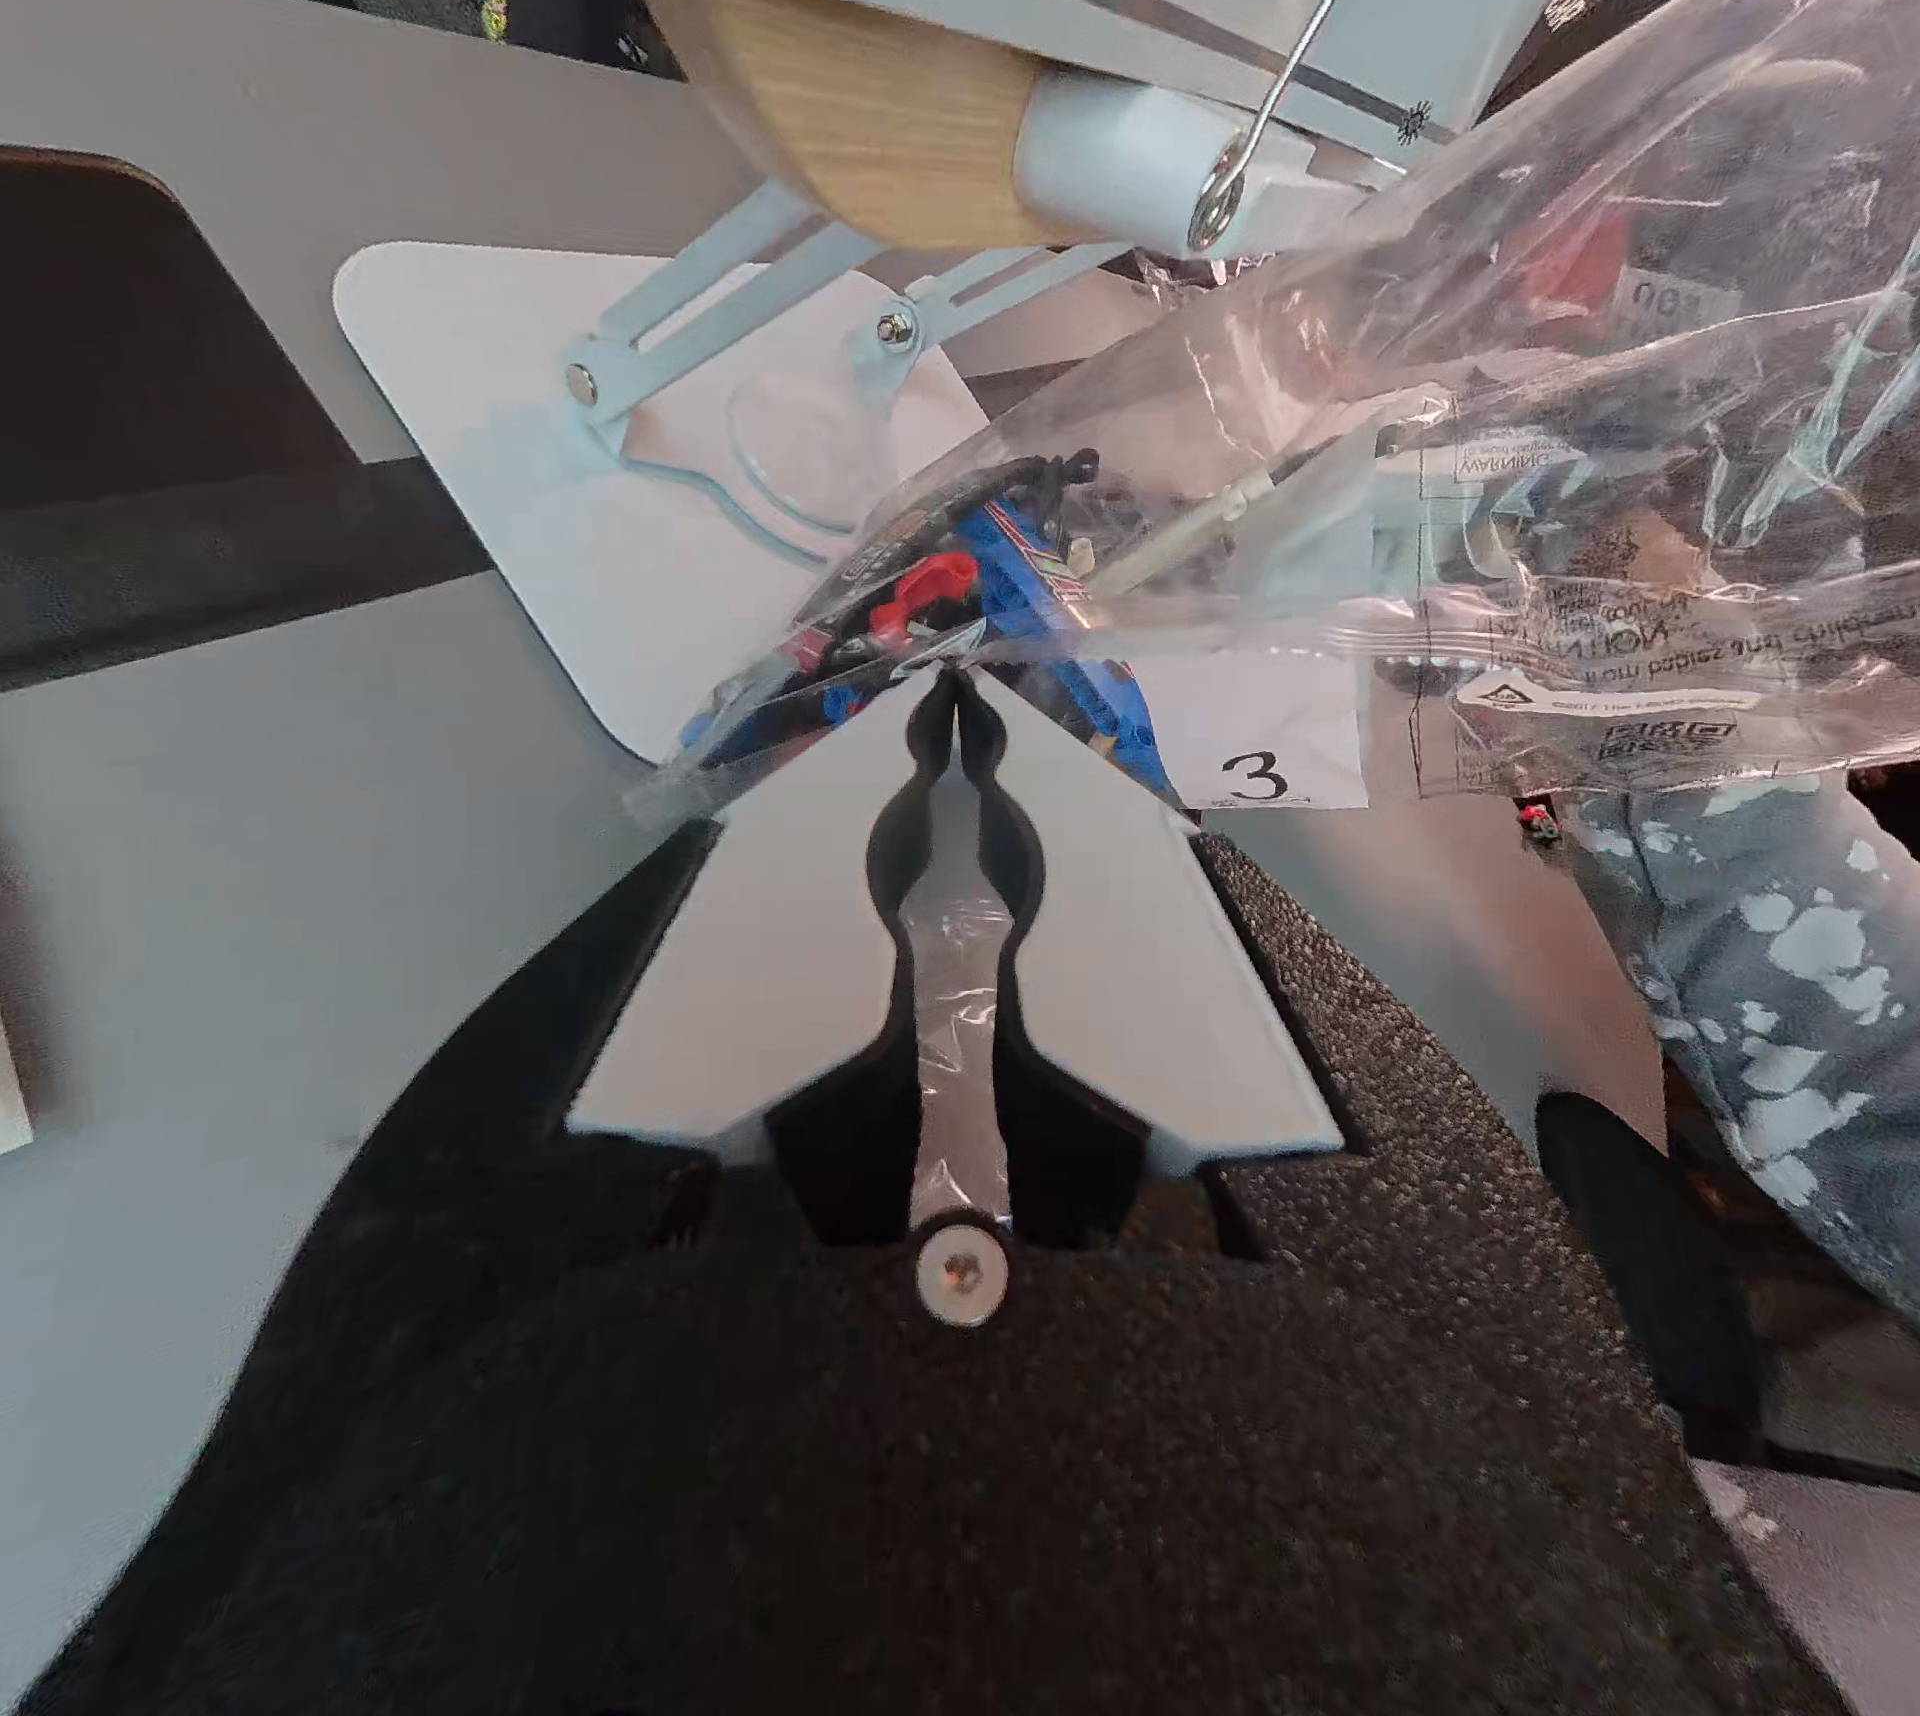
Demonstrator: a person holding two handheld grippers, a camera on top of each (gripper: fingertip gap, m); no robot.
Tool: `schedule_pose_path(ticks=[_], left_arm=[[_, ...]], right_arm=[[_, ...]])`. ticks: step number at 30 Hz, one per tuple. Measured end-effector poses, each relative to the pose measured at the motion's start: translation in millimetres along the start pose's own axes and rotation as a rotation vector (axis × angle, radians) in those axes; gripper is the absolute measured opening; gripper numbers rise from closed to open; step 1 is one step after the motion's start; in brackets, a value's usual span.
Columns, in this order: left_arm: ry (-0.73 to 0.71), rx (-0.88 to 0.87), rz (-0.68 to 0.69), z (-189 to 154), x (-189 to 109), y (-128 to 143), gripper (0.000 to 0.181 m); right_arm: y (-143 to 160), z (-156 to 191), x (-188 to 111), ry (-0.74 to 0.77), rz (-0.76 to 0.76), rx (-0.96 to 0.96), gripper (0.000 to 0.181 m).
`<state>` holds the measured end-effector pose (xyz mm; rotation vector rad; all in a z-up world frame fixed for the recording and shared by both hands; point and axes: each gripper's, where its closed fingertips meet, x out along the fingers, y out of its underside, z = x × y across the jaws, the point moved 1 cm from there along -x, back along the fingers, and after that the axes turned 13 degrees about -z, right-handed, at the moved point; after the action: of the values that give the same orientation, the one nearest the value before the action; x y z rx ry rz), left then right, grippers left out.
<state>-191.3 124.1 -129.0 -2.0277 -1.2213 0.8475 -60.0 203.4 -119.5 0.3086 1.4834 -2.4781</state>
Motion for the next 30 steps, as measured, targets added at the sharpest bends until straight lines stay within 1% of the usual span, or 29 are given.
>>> schedule_pose_path(ticks=[1, 4, 6, 10, 12, 15, 19, 21, 22, 23, 24, 26, 30], left_arm=[[0.004, -0.033, 0.021, -2.1, -2.1, 1.5, 0.0], [0.017, -0.124, 0.051, -5.4, -7.9, 1.5, 0.0], [-0.033, -0.109, 0.068, 8.7, -4.8, 5.4, 0.0], [-0.005, -0.184, 0.039, 14.2, 4.1, 4.9, 0.0], [-0.013, -0.172, 0.029, 16.6, 4.7, 3.0, 0.0], [-0.003, -0.139, 0.028, 17.9, 6.1, 2.7, 0.002], [0.04, 0.015, 0.06, 15.3, 9.1, 9.2, 0.015], [0.065, 0.061, 0.068, 11.5, 12.6, 11.6, 0.012], [0.078, 0.072, 0.073, 9.1, 14.8, 12.9, 0.009], [0.092, 0.075, 0.081, 6.0, 16.7, 14.5, 0.002], [0.092, 0.07, 0.092, 4.5, 18.3, 16.5, 0.001], [0.1, 0.003, 0.123, -0.1, 19.4, 21.2, 0.0], [0.148, -0.23, 0.169, -11.5, 13.1, 30.3, 0.0]], right_arm=[[0.6, 4.1, -2.1, -0.013, 0.015, 0.049, 0.007], [5.8, 15.0, -6.8, -0.057, 0.068, 0.144, 0.005], [10.6, 4.8, -3.6, -0.001, 0.084, 0.11, 0.005], [3.9, -2.2, 3.5, -0.001, 0.036, 0.14, 0.005], [2.4, -5.7, 4.5, 0.009, 0.037, 0.122, 0.006], [0.6, -9.1, 5.8, 0.002, 0.038, 0.144, 0.006], [-2.5, -15.2, 5.0, 0.003, 0.03, 0.173, 0.006], [-2.8, -18.5, 5.1, 0.003, 0.023, 0.202, 0.006], [-2.0, -18.5, 5.5, -0.004, 0.021, 0.218, 0.006], [-0.9, -17.8, 5.6, -0.012, 0.02, 0.231, 0.006], [1.2, -15.8, 5.4, -0.024, 0.023, 0.241, 0.006], [5.9, -12.1, 3.4, -0.039, 0.028, 0.252, 0.004], [13.4, -3.1, -8.1, -0.063, 0.02, 0.315, 0.001]])
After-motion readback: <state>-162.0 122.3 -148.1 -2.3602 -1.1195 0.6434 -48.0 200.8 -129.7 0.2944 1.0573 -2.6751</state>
